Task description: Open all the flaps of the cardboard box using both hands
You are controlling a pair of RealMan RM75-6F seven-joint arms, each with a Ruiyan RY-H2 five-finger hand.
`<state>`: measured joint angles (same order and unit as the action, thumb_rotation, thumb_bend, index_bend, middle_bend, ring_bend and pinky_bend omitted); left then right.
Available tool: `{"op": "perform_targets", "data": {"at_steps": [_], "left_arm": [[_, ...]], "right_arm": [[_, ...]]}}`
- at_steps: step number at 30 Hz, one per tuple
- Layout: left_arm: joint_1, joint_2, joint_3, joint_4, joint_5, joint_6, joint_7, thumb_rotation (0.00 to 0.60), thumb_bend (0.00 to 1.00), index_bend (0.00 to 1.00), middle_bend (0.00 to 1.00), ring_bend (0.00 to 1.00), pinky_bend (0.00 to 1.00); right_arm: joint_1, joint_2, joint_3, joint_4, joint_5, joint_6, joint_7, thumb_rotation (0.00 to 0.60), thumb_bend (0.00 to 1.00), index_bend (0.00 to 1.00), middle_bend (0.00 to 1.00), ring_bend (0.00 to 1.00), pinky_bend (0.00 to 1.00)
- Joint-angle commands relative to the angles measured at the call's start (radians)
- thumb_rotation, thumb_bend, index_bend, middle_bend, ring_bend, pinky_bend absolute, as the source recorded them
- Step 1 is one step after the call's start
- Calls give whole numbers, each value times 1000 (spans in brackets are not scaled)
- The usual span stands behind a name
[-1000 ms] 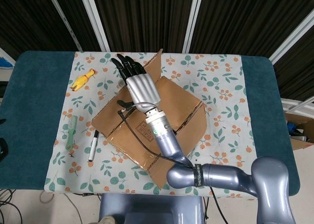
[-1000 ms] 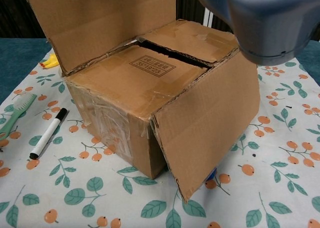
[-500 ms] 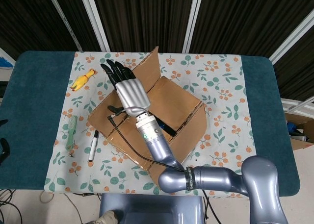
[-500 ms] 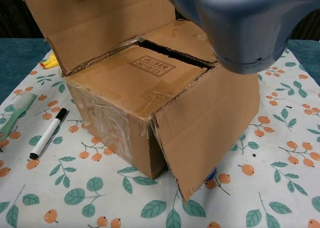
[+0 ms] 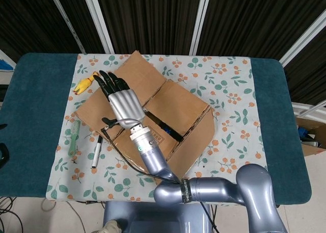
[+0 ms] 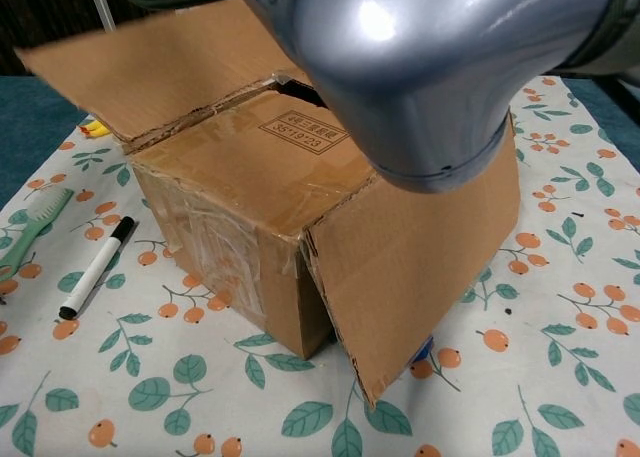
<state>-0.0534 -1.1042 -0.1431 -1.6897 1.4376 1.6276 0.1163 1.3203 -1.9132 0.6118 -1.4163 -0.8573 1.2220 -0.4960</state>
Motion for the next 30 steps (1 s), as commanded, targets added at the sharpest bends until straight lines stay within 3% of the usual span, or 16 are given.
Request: {"op": "perform_targets", "data": {"at_steps": [1,10,18,30], "left_arm": [[1,0,0,0,-1,0,2,600,645,236,93,16,0],[-5,0,9,0,6,-16,12,600,645,230,93,16,0],[-12,0,33,-1,41,-36,12,600,645,225,93,16,0],[-30,6,56,19,84,-67,-21,600,645,213,100,16,0]], "right_arm": [[1,-2,-10,-8,-6,6,-14,600,0,0,0,0,151],[-80,84,-60,-84,-23,22,-34,600,0,0,8,0,151],[-219,249,-125,-199,-40,13,-4,600,0,0,8,7,151],[-415,517,-246,-276,-96,-34,69,600,0,0,20,33,150]]}}
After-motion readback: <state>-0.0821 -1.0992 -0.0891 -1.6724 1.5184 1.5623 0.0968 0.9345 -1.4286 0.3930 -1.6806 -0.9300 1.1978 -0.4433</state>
